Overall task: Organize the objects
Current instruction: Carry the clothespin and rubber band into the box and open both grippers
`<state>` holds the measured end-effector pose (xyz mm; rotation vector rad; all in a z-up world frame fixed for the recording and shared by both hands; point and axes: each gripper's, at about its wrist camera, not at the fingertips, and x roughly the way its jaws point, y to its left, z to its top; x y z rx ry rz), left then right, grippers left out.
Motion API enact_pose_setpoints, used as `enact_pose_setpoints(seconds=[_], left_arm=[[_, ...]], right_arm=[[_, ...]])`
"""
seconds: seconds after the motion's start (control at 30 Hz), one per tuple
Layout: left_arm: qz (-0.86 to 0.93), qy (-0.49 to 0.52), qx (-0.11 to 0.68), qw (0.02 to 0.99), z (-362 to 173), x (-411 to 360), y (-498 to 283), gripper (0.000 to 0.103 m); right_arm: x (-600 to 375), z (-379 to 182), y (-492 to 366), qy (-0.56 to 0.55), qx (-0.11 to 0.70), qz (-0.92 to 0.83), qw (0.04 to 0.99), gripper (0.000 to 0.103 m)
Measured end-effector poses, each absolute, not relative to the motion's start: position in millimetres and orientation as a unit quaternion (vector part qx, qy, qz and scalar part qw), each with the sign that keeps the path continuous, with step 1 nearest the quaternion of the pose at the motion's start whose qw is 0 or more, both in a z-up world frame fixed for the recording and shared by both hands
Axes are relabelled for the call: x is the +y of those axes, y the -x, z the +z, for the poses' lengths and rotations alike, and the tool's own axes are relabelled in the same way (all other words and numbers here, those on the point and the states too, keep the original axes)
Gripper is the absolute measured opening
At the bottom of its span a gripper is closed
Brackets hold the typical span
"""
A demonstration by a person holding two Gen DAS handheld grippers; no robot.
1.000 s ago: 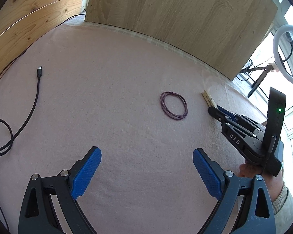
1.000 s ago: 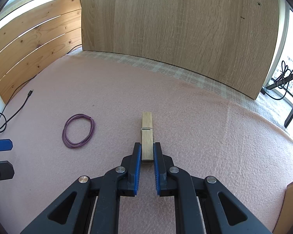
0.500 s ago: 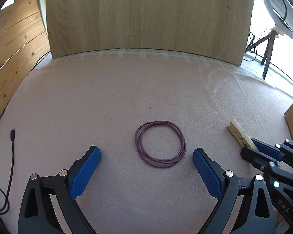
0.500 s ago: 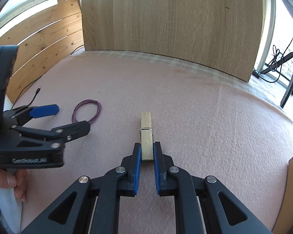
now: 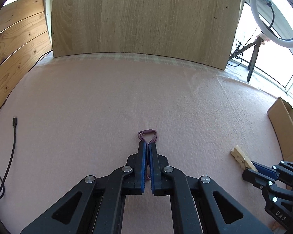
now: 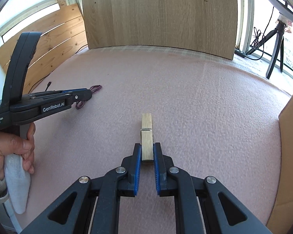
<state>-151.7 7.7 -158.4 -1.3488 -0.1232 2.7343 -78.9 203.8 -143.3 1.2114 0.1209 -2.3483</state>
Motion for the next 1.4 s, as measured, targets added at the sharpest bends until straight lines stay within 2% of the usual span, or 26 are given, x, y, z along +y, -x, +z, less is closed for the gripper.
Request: enact_pose_setpoints(seconds=[0.3,0.7,1.0,1.4], left_arm=[[0.909,0.411,-0.032,0.065,-100.0,34.8,81.6,0.003],[0.934,0.347,-0.024,0.084,-9.2,64.3,42.9,0.003],[0.932,0.342,0.001,0.122,8.6,115.7,35.1,0.003],[0.910,0.333,0.054,0.242,11.5,257.3,44.9,0.003]], right_arm=[[218.1,-103.0,40.5,-0.412,0.012,-0.876,0.249,0.011],[240.5,-18.3,-1.2,-0.337,0.024,-0.908,0.247,0.011],[273.4,-2.3,-14.3,-0.315,0.005,-0.922,0.224,0.011],[388.9,-8.5,-34.3,-0.314,-0.043,-0.942,0.110,0.011]])
